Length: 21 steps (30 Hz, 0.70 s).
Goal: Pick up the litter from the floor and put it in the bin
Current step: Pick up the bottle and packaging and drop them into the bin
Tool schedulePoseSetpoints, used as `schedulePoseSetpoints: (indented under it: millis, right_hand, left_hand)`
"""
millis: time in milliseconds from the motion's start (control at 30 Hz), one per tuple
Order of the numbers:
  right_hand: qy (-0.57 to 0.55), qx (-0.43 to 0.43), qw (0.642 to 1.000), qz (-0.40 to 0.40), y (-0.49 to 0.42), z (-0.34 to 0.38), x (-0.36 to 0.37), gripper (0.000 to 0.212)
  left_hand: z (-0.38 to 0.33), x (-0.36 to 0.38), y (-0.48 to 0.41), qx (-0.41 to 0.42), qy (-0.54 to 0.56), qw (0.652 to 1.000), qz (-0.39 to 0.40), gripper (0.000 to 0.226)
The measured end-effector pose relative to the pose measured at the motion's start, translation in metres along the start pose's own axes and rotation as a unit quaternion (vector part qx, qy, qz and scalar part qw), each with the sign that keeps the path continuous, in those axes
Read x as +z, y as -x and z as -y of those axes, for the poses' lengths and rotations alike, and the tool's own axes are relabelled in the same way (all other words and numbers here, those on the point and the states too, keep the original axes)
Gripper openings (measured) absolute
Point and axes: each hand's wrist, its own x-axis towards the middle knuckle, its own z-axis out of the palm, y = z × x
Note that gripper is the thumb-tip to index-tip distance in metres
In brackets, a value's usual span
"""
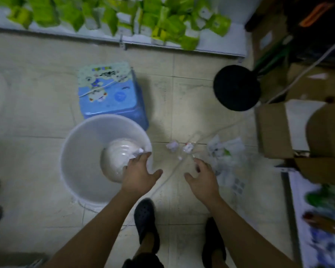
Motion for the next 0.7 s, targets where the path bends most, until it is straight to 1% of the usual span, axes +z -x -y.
schedulePoseSetpoints:
  millis: [167,267,300,400,467,533,633,667,700]
  right_hand:
    - [-0.089,0.078,0.991,-0.060,0.017,-0.083,-0.083,0.050]
    - [-0.124,0.096,0.984,-0.084,0.021,-0.145,-0.115,0.041]
    - [-0.139,0.108,0.981,-0.083,0.022,-0.168,-0.125,0.042]
    - [-0.187,0.175,0.965,-0.062,0.021,-0.230,-0.154,0.058]
    - [-0.215,0.203,0.953,-0.059,0.022,-0.272,-0.168,0.059]
    - [-0.239,0.227,0.942,-0.052,0.020,-0.312,-0.179,0.054]
    - [-0.230,0.262,0.936,-0.044,0.013,-0.376,-0.182,0.039]
    - [-0.232,0.285,0.929,-0.046,0.011,-0.396,-0.178,0.040]
    - [-0.239,0.310,0.919,-0.051,0.009,-0.414,-0.172,0.046]
  left_hand:
    - [-0.111,0.059,0.018,0.087,-0.023,0.994,0.059,0.066]
    - [-0.163,0.110,0.033,0.098,-0.051,0.988,0.107,0.063]
    - [-0.180,0.129,0.038,0.099,-0.060,0.986,0.121,0.062]
    - [-0.227,0.187,0.053,0.095,-0.085,0.980,0.153,0.061]
    - [-0.253,0.226,0.060,0.090,-0.102,0.974,0.178,0.061]
    - [-0.273,0.266,0.061,0.087,-0.115,0.968,0.207,0.062]
    - [-0.287,0.328,0.051,0.093,-0.148,0.954,0.245,0.063]
    - [-0.286,0.348,0.048,0.101,-0.161,0.947,0.258,0.062]
    - [-0.283,0.366,0.044,0.111,-0.175,0.939,0.273,0.060]
